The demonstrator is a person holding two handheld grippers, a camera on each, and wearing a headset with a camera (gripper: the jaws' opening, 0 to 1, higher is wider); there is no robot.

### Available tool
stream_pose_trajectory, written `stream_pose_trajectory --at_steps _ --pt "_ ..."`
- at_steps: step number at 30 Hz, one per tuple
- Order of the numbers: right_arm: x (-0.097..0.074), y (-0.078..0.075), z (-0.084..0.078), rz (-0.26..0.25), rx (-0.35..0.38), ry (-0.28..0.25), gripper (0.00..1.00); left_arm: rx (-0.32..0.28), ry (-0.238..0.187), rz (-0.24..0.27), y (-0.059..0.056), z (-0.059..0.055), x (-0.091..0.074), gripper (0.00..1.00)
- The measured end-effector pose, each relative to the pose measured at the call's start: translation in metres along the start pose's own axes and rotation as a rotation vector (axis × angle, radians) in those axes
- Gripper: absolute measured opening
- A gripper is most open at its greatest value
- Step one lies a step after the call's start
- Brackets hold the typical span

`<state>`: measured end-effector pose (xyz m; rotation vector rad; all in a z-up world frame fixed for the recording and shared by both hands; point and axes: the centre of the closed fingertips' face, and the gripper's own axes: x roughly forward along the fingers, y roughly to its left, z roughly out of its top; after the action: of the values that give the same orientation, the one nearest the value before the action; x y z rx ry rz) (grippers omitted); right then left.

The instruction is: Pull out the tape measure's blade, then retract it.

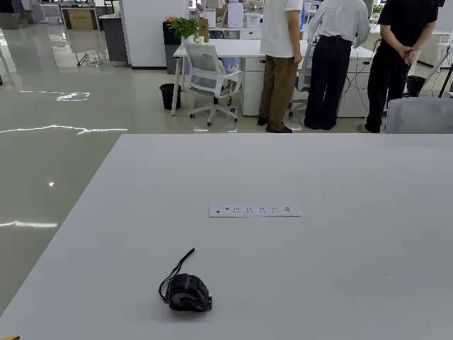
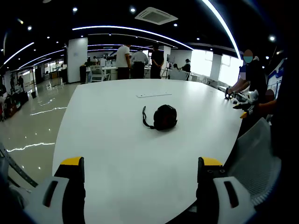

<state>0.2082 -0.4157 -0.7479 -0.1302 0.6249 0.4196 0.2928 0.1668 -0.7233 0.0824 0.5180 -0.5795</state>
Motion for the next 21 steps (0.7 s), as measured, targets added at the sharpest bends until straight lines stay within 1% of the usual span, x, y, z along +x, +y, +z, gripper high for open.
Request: stream_pose_trajectory --at_steps 4,6,8,11,14,21 --pt "-0.0001 -0.0008 -0.0045 -0.003 -0.003 0.010 1.00 -0.003 0.002 0.005 0.0029 -0.0024 -0.0005 0.99" --pt "-0.0011 -0.0013 -0.0057 -0.008 -0.001 0.013 1.00 -0.006 0.001 0.004 0.0005 -0.0022 -0.0021 0.99" --pt "-0.0020 -0.0008 -0.0088 -0.009 -0.012 0.030 1.00 -0.002 0.002 0.007 0.0001 -0.0032 -0.0031 0.99" --pt "-0.0029 0.0009 -0.0085 -0.005 -0.014 0.028 1.00 -0.001 0.005 0.004 -0.0009 -0.0043 -0.0022 0.99" --pt "-0.0034 -0.0006 -0.0074 -0.007 -0.009 0.021 1.00 0.000 0.010 0.002 -0.0015 -0.0057 -0.0019 0.99" --pt "-0.0048 0.0008 -0.0077 -0.007 -0.005 0.017 1.00 0.004 0.008 -0.002 -0.0026 -0.0044 -0.0007 0.99"
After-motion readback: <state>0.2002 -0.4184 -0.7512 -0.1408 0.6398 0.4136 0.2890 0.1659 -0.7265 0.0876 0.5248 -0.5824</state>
